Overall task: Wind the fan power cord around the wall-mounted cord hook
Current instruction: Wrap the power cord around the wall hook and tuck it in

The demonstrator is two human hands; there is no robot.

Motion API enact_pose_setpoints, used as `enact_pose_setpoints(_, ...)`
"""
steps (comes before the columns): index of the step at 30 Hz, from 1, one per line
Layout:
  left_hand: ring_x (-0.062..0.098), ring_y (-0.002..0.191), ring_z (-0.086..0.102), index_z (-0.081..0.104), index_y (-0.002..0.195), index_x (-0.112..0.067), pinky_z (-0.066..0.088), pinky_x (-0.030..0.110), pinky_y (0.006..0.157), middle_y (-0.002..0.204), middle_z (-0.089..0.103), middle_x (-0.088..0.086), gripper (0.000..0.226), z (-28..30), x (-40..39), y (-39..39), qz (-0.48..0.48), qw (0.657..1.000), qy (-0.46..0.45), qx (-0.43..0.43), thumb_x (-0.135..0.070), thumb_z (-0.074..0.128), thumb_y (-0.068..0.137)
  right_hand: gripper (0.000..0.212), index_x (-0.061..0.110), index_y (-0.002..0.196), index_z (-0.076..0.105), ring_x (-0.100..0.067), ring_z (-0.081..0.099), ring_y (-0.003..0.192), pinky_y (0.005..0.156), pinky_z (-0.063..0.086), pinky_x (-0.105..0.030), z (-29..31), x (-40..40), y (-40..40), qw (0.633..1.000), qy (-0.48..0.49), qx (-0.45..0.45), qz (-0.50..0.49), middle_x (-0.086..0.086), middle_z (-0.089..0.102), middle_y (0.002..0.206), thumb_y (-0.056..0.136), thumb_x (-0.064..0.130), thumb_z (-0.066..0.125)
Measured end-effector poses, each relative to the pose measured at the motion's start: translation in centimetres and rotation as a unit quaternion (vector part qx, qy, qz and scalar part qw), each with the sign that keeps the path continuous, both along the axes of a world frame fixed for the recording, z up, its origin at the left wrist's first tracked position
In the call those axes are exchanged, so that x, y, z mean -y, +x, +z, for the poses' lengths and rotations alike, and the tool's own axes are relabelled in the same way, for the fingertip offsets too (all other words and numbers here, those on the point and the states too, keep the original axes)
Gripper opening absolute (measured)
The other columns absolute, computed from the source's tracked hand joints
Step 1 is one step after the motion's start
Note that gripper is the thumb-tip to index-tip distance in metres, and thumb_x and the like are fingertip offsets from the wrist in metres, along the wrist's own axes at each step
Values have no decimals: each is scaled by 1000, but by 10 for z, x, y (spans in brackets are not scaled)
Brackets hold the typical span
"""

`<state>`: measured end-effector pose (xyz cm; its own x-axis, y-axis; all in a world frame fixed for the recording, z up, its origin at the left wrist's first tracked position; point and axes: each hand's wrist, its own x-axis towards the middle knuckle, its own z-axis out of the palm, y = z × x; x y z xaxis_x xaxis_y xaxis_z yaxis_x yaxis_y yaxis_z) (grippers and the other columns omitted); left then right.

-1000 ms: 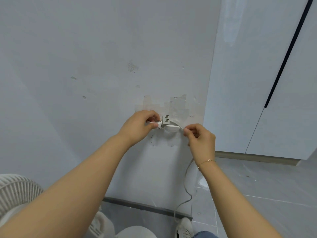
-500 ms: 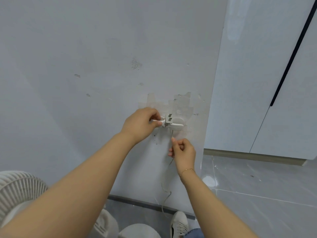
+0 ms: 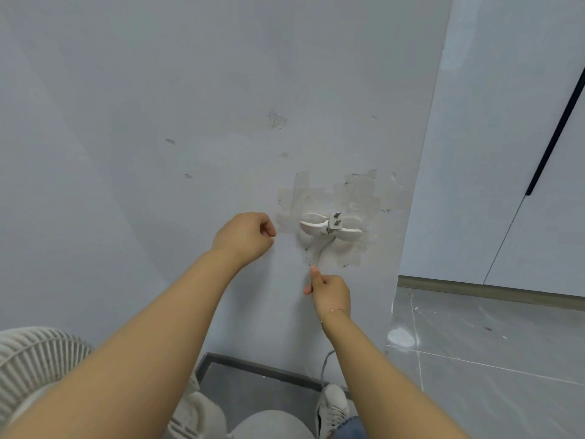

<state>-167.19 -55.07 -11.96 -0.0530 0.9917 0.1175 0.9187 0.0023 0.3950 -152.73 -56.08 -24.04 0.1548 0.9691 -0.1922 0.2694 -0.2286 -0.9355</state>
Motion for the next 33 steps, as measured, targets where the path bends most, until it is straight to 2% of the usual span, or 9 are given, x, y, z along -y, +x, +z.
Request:
enact_pose_setpoints(5, 14, 84, 56, 64, 85, -23, 42, 24, 74, 87, 59, -8, 17, 0, 6, -18, 18, 999, -18, 28, -9, 54, 83, 38, 4, 100, 65, -33, 61, 101, 79, 45, -30, 25, 0, -17, 975, 39, 200, 85, -16, 67, 107, 100, 27, 35)
enact_pose_setpoints(8, 15, 89, 58, 65, 84, -22, 47, 26, 80, 89, 60, -7, 24, -1, 3, -14, 15, 999, -28, 34, -4, 49, 83, 18, 7, 97, 55, -32, 58, 100, 76, 40, -29, 39, 4, -24, 954, 50, 244, 165, -17, 61, 115, 95, 11, 37)
enact_pose_setpoints(10, 15, 90, 58, 65, 84, -21, 47, 26, 82, 90, 60, -6, 23, -1, -2, -7, 14, 998, -38, 51, -3, 50, 83, 19, 4, 100, 55, -32, 57, 99, 76, 40, -27, 45, 5, -23, 948, 73, 246, 190, -17, 60, 115, 91, 5, 38)
enact_pose_setpoints(13, 14, 84, 56, 68, 88, -15, 45, 24, 77, 89, 61, -2, 17, -2, -8, 3, 10, 992, -76, 100, -5, 55, 85, 27, 5, 106, 63, -34, 58, 99, 82, 49, -33, 47, 8, -16, 947, 134, 221, 188, -16, 65, 107, 94, 9, 40)
enact_pose_setpoints(16, 11, 72, 54, 72, 92, -9, 41, 19, 59, 85, 63, 0, 16, -2, -10, 14, -6, 987, -112, 119, -12, 58, 87, 25, 6, 97, 68, -28, 52, 76, 69, 44, -32, 45, 8, -5, 945, 174, 202, 189, -12, 59, 78, 96, 17, 46)
enact_pose_setpoints(18, 13, 72, 53, 73, 92, -6, 40, 19, 55, 80, 62, 1, 16, -1, -10, 21, -15, 981, -133, 138, -17, 62, 86, 24, 6, 91, 69, -27, 48, 70, 65, 41, -31, 43, 7, 2, 943, 190, 193, 192, -10, 55, 70, 95, 19, 49)
enact_pose_setpoints(24, 17, 73, 52, 64, 80, -10, 40, 21, 59, 78, 58, 6, 11, -1, -14, 33, -26, 971, -175, 163, -18, 70, 83, 30, 3, 85, 68, -31, 59, 72, 69, 50, -37, 45, 8, 14, 943, 211, 169, 194, -17, 67, 73, 94, 26, 51)
enact_pose_setpoints(29, 8, 41, 60, 53, 66, -12, 43, 22, 55, 66, 57, 3, 24, -1, -19, 37, 14, 956, -189, 224, -10, 59, 89, 41, 8, 67, 67, -15, 44, 51, 56, 36, -29, 58, 8, 33, 950, 150, 185, 200, 2, 46, 52, 88, 41, 55)
enact_pose_setpoints(33, 7, 34, 56, 56, 73, -9, 48, 23, 61, 65, 56, 4, 16, 3, -22, 41, 67, 928, -188, 315, 0, 53, 85, 32, 15, 64, 68, -9, 40, 47, 56, 34, -27, 71, 10, 59, 956, 128, 153, 213, 7, 43, 43, 87, 33, 55)
